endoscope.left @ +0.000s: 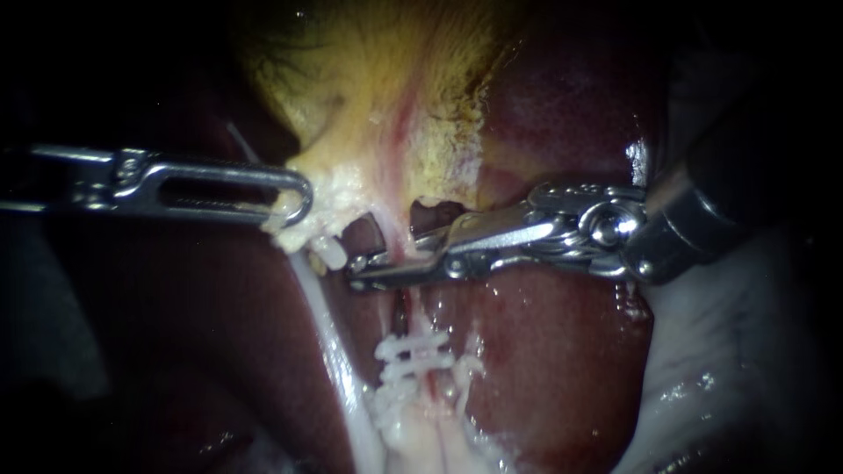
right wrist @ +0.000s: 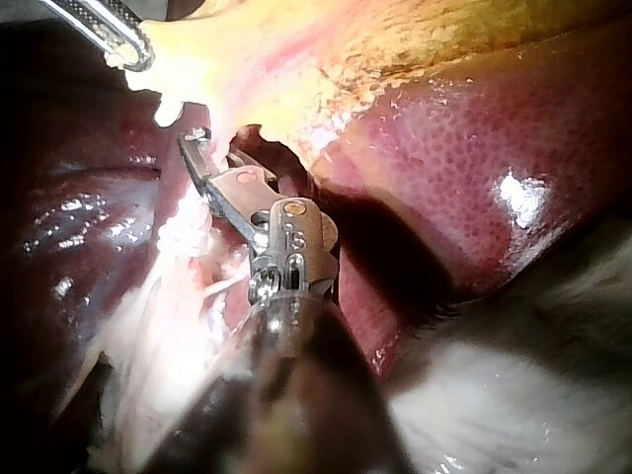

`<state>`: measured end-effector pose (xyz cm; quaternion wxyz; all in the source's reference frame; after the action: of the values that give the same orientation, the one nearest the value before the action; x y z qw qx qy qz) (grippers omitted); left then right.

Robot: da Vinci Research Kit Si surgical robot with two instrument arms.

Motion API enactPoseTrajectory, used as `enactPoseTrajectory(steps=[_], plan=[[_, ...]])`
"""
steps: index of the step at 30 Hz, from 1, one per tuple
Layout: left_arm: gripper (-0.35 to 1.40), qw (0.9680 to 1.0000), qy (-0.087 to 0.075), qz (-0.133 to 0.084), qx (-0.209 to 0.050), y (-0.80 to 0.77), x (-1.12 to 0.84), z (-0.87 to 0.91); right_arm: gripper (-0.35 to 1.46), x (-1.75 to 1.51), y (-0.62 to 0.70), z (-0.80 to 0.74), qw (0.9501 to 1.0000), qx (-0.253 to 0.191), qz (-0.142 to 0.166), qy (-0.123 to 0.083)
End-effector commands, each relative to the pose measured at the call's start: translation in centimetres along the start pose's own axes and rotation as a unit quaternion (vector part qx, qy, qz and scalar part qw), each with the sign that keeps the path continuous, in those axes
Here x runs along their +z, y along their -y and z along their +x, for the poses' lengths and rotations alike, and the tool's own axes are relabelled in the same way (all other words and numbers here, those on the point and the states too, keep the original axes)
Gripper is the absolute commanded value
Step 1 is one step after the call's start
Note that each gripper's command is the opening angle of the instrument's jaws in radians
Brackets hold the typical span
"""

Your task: Going back third clip right tube

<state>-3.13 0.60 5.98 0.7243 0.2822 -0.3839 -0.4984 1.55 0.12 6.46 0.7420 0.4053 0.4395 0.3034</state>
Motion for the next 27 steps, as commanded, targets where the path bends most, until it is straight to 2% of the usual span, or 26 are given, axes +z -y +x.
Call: enactPoseTrajectory(steps=[1,6,9,10,11,12,13,14,16,20,27], plan=[[-0.35,1.0000,0.000,0.000,0.000,0.00,0.00,0.00,-0.35,0.00,0.00,0.00,1.0000,0.001,0.000,0.000],[-0.35,1.0000,0.000,0.000,0.000,-0.02,0.00,0.00,-0.35,0.01,0.00,-0.03,1.0000,0.000,-0.001,0.002],[-0.35,1.0000,0.000,0.000,0.000,-0.02,-0.01,0.00,-0.35,0.02,0.00,-0.03,0.9996,-0.027,-0.001,0.003],[-0.35,1.0000,0.000,0.000,0.000,-0.02,-0.01,0.00,-0.19,0.02,0.00,-0.03,0.9995,-0.033,-0.001,0.003],[-0.35,1.0000,0.000,0.000,0.000,-0.02,-0.01,0.00,0.05,0.03,0.01,-0.04,0.9970,-0.077,-0.008,0.002],[-0.35,1.0000,0.000,0.000,0.000,-0.02,-0.01,0.00,0.23,0.05,0.02,-0.04,0.9954,-0.095,-0.013,0.002],[-0.35,1.0000,0.000,0.000,0.000,-0.02,-0.01,0.00,0.40,0.06,0.02,-0.05,0.9947,-0.101,-0.016,0.000],[-0.35,1.0000,0.000,0.000,0.000,-0.03,-0.01,0.00,0.49,0.07,0.01,-0.05,0.9939,-0.108,-0.025,-0.008],[-0.35,1.0000,0.000,0.001,0.000,-0.03,-0.01,0.00,0.50,0.08,0.01,-0.06,0.9906,-0.131,-0.033,-0.015],[-0.35,1.0000,0.000,0.000,0.001,-0.05,-0.03,0.00,0.50,0.05,0.00,-0.08,0.9854,-0.167,-0.034,-0.013],[-0.35,1.0000,0.000,0.000,0.001,-0.06,-0.03,0.00,0.50,-0.05,0.03,-0.11,0.9794,-0.199,-0.032,-0.009]])
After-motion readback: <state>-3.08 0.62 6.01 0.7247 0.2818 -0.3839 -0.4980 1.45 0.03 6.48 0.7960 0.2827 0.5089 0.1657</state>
